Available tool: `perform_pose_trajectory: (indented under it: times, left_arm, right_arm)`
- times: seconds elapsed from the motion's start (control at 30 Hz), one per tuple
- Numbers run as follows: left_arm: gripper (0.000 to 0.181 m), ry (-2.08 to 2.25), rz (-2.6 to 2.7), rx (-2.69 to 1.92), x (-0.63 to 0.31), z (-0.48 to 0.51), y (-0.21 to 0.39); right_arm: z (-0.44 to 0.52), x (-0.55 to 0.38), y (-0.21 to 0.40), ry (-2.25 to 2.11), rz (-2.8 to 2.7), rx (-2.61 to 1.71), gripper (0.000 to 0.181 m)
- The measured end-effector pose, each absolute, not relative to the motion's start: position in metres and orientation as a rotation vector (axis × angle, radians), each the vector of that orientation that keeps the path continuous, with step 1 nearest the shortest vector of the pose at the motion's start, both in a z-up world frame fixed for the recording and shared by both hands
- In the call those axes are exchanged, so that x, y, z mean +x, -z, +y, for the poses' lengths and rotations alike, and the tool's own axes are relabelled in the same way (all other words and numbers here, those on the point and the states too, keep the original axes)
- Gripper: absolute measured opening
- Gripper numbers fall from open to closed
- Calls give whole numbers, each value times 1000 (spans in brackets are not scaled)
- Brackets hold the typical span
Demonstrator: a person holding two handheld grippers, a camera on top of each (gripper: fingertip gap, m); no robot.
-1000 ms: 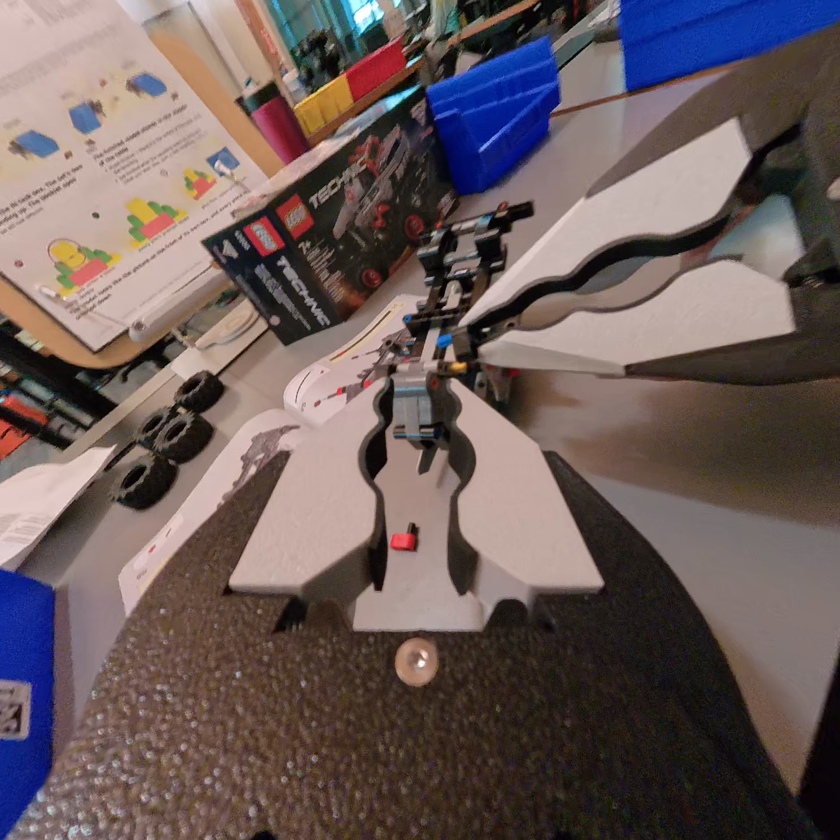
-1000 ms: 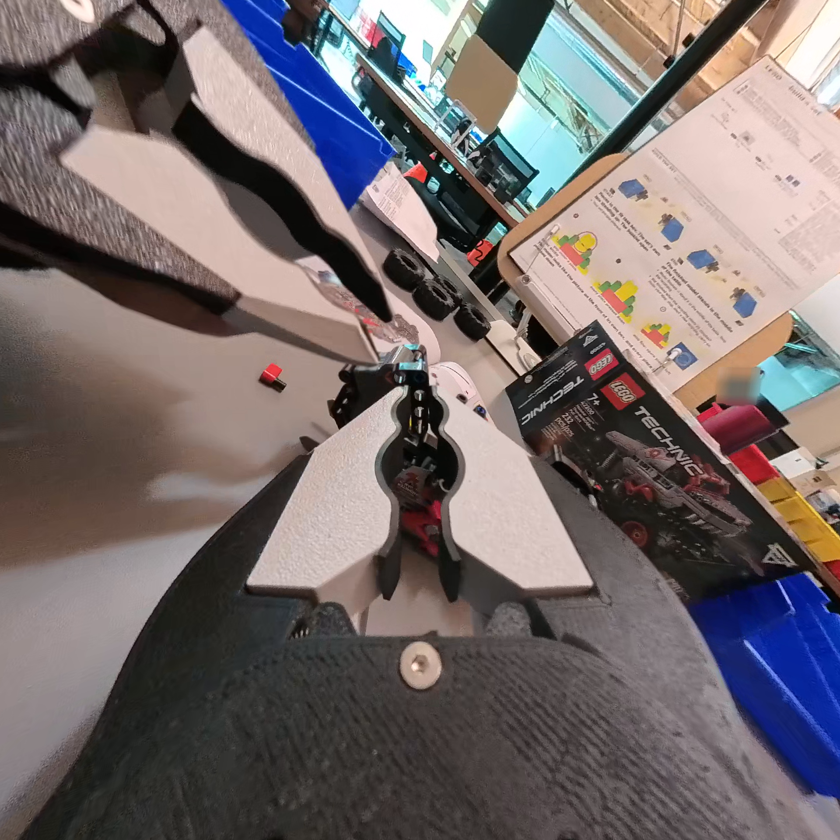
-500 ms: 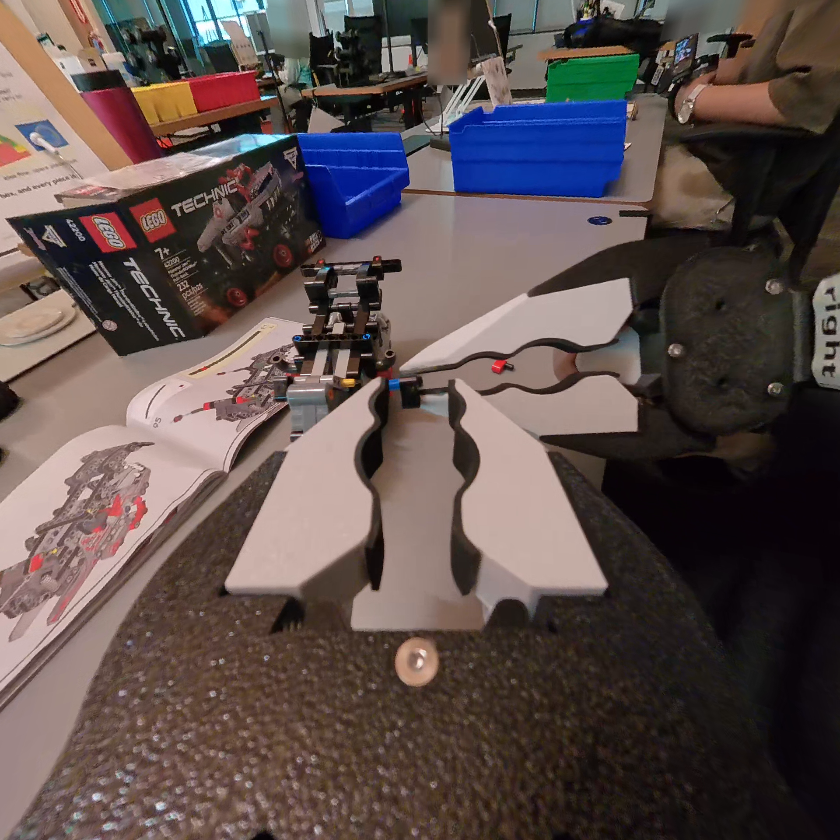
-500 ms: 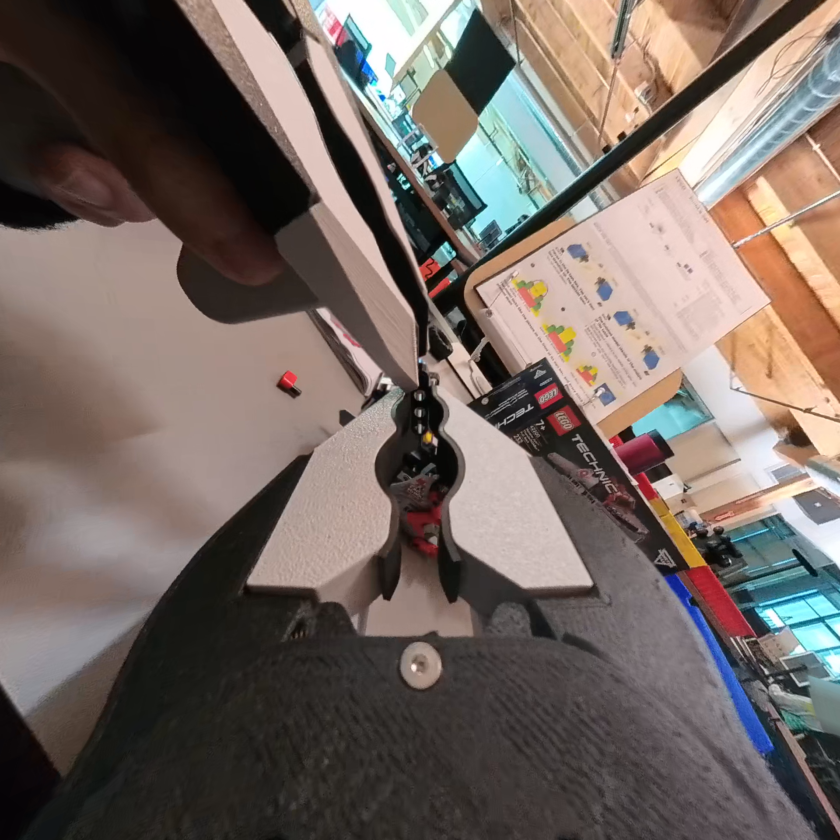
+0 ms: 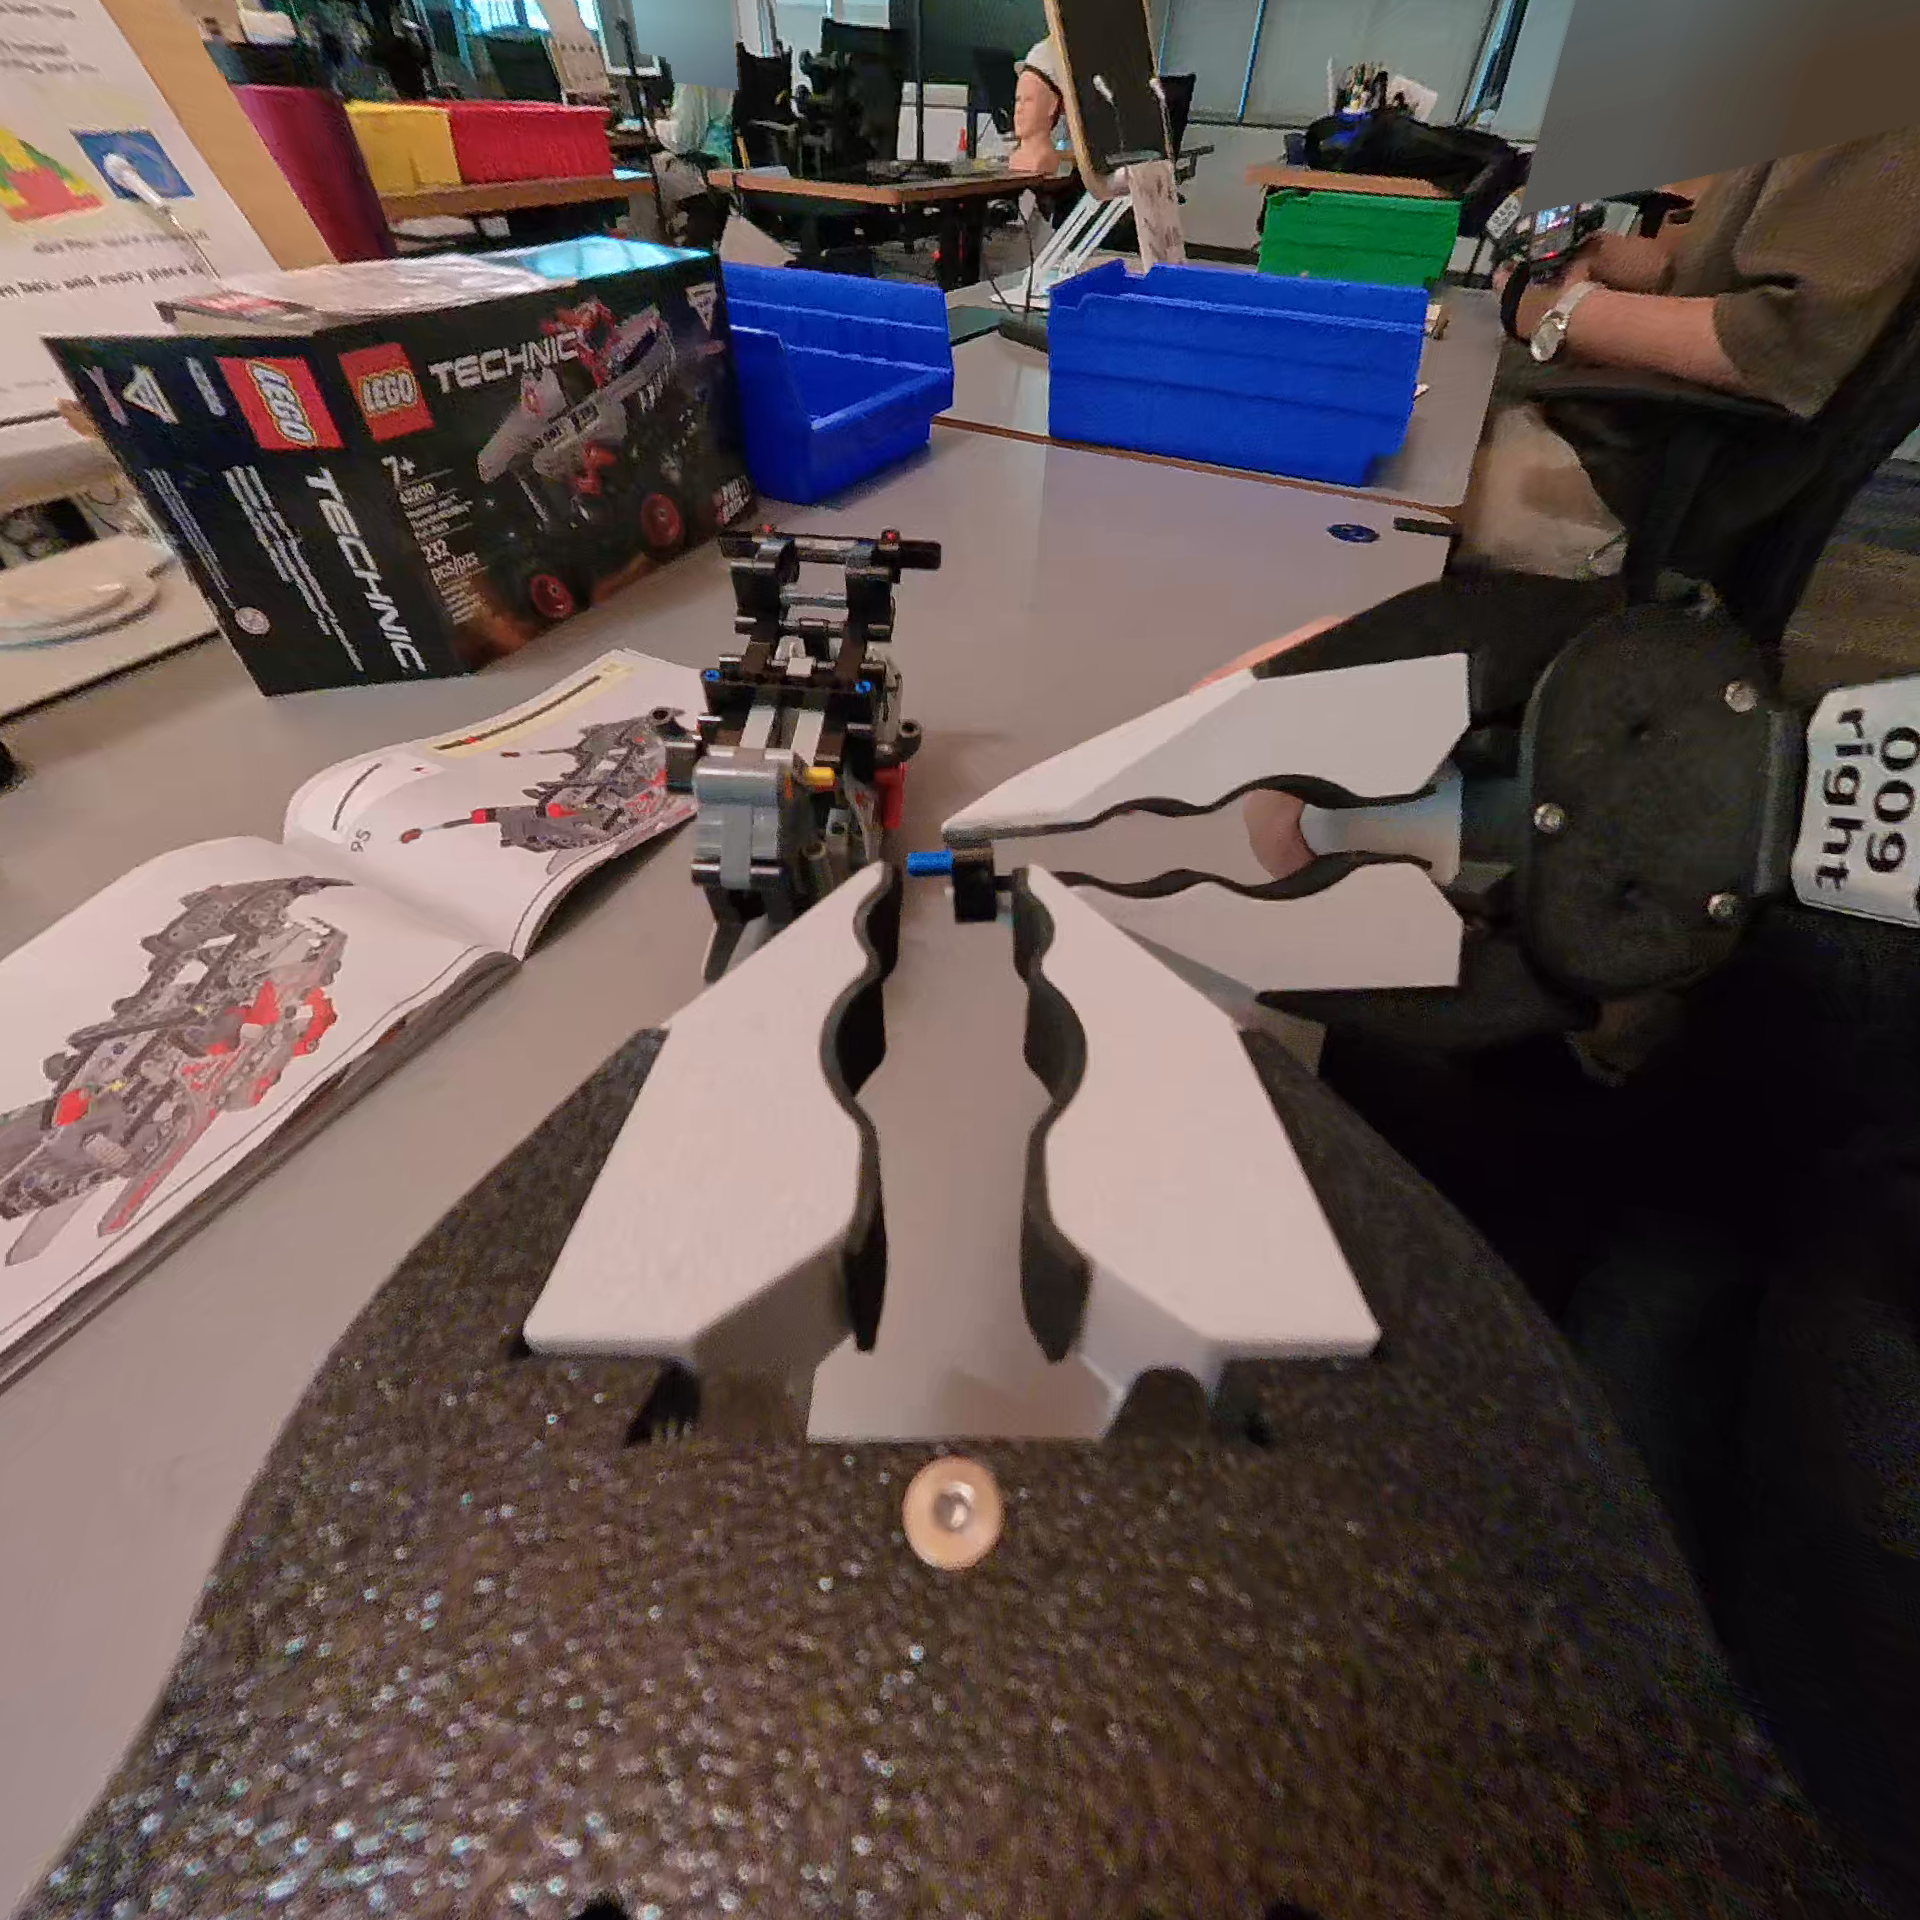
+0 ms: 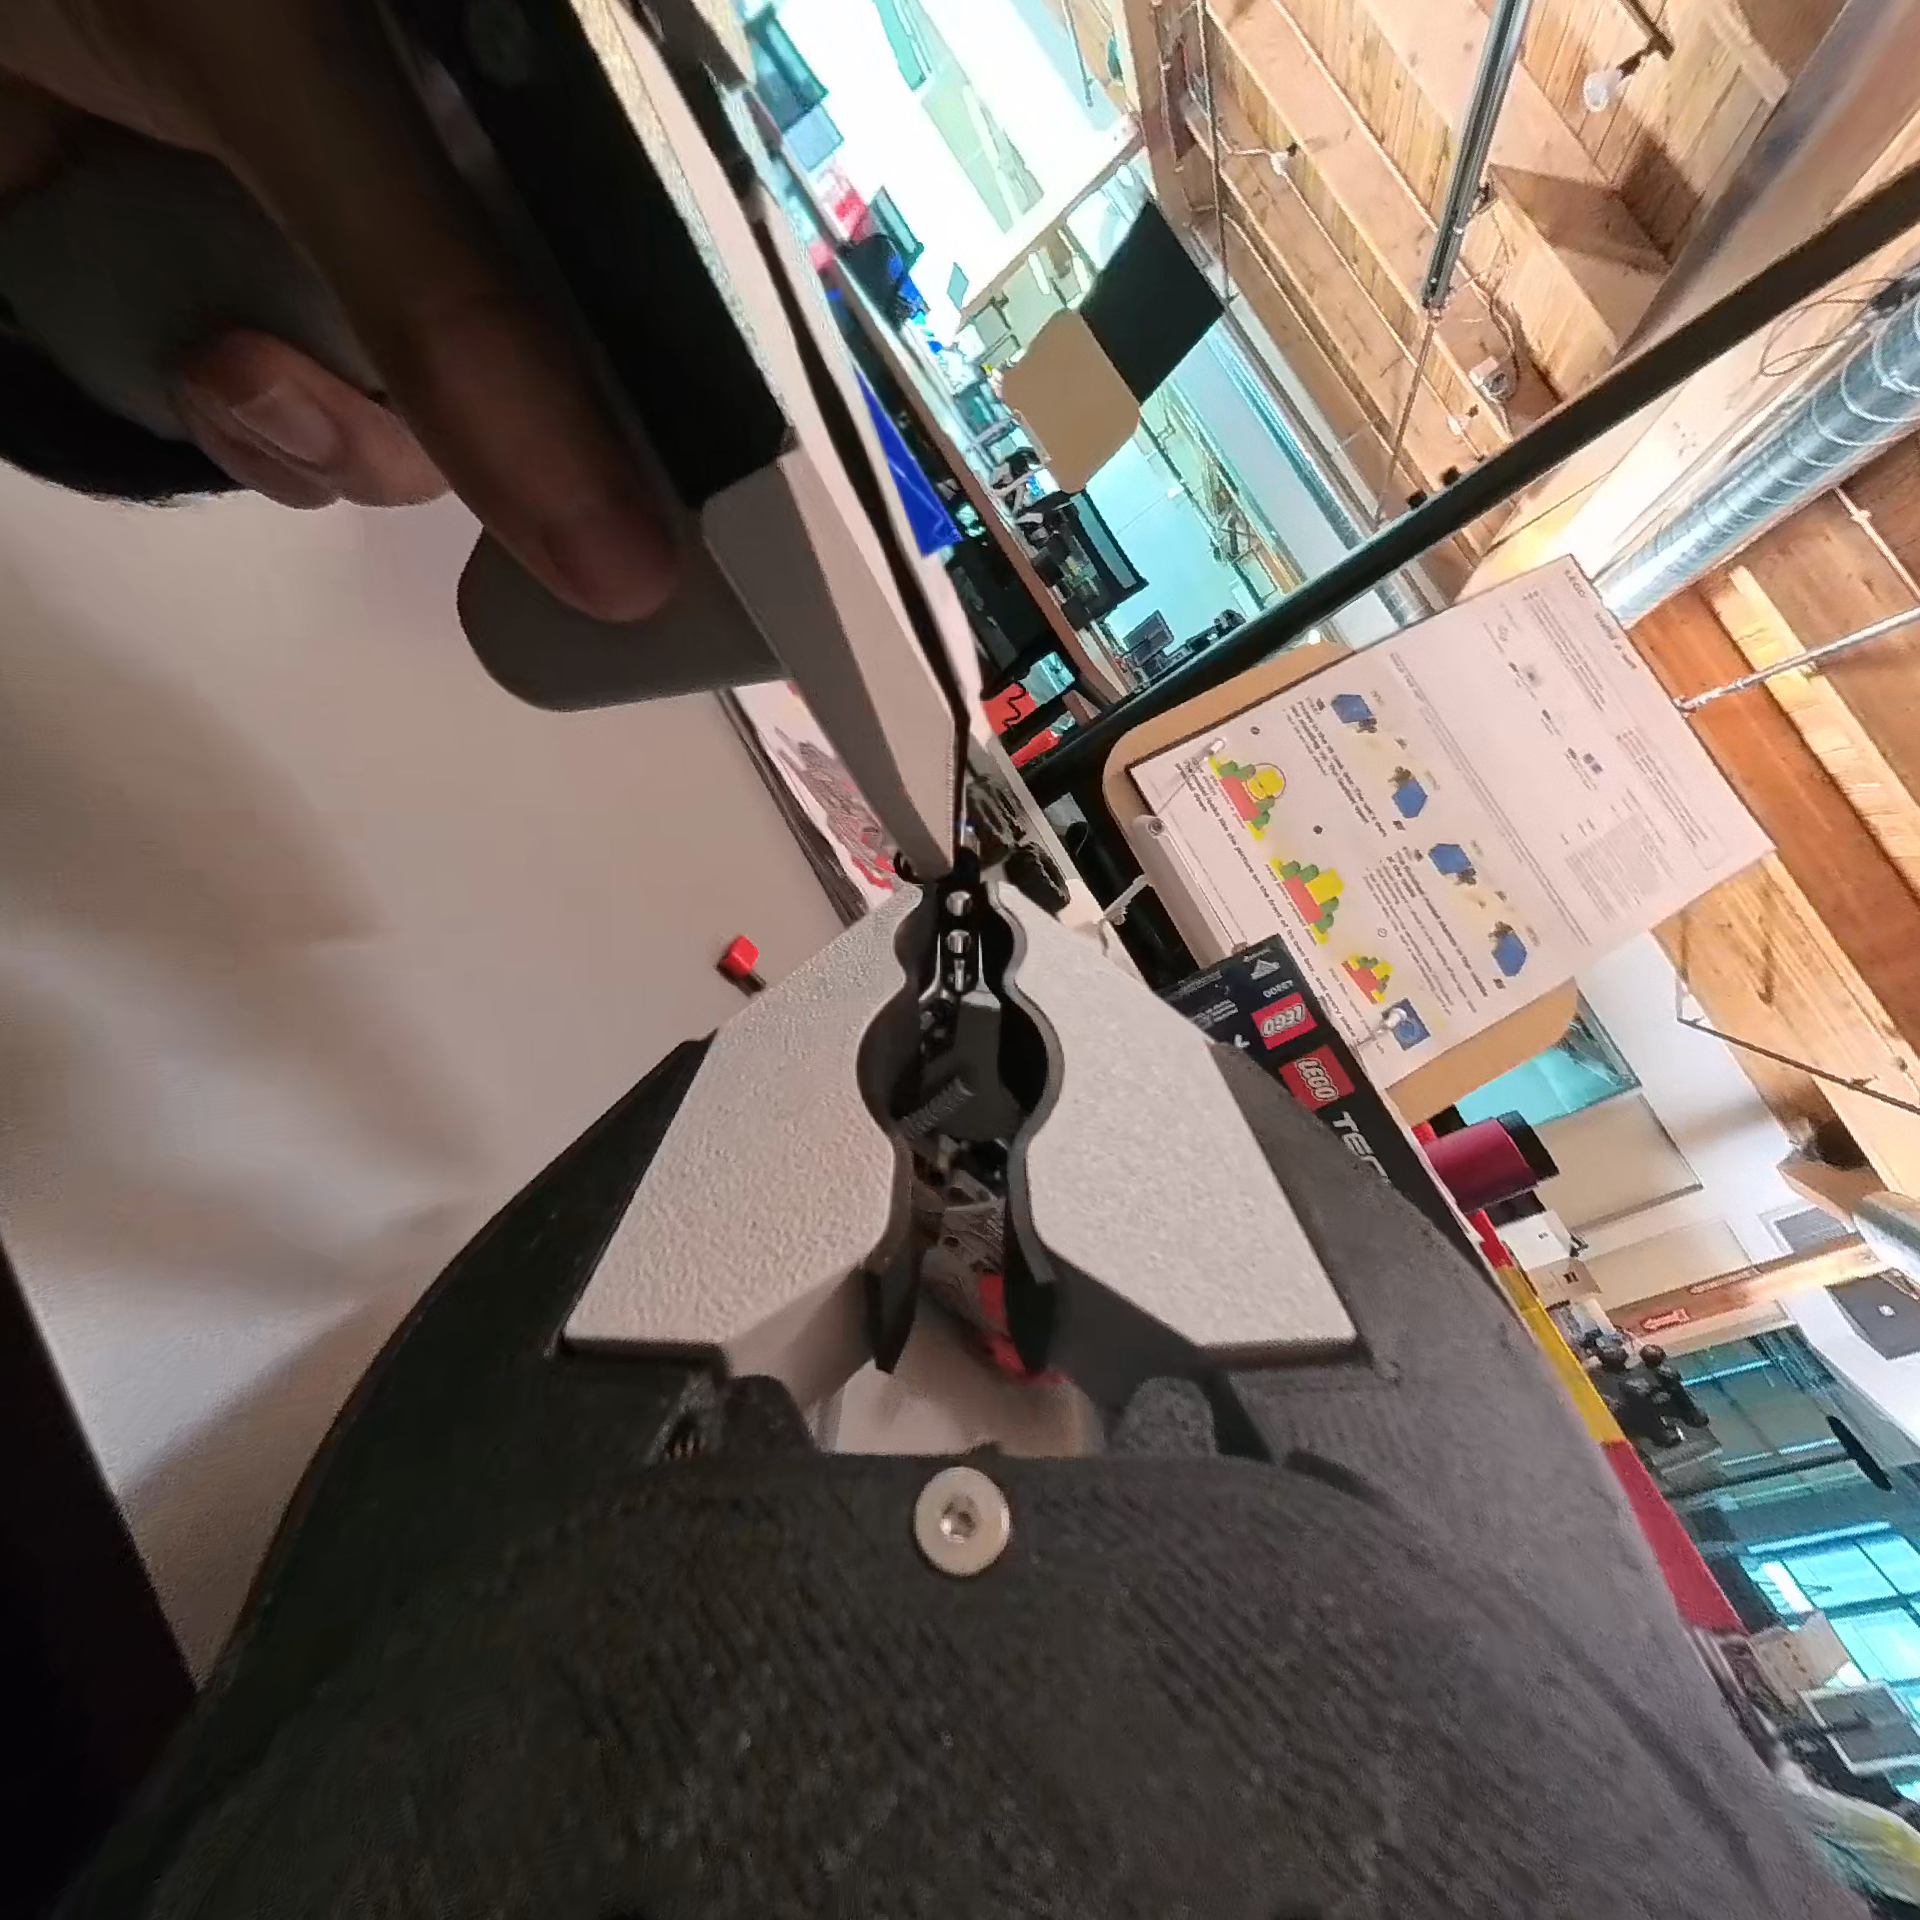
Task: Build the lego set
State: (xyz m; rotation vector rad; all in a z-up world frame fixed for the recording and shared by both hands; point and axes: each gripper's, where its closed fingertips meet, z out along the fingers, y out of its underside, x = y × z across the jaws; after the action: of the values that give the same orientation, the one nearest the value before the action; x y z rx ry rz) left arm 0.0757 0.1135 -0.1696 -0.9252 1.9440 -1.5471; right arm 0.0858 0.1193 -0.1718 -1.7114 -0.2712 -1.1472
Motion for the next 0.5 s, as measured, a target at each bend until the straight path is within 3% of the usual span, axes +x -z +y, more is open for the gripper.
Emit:
perform_pose_trajectory:
  times: [0.5]
  left_arm:
    - [14, 1622, 1963, -933, 75, 122, 183]
  right_arm:
    - [130, 81, 185, 1085, -319, -1743, 5]
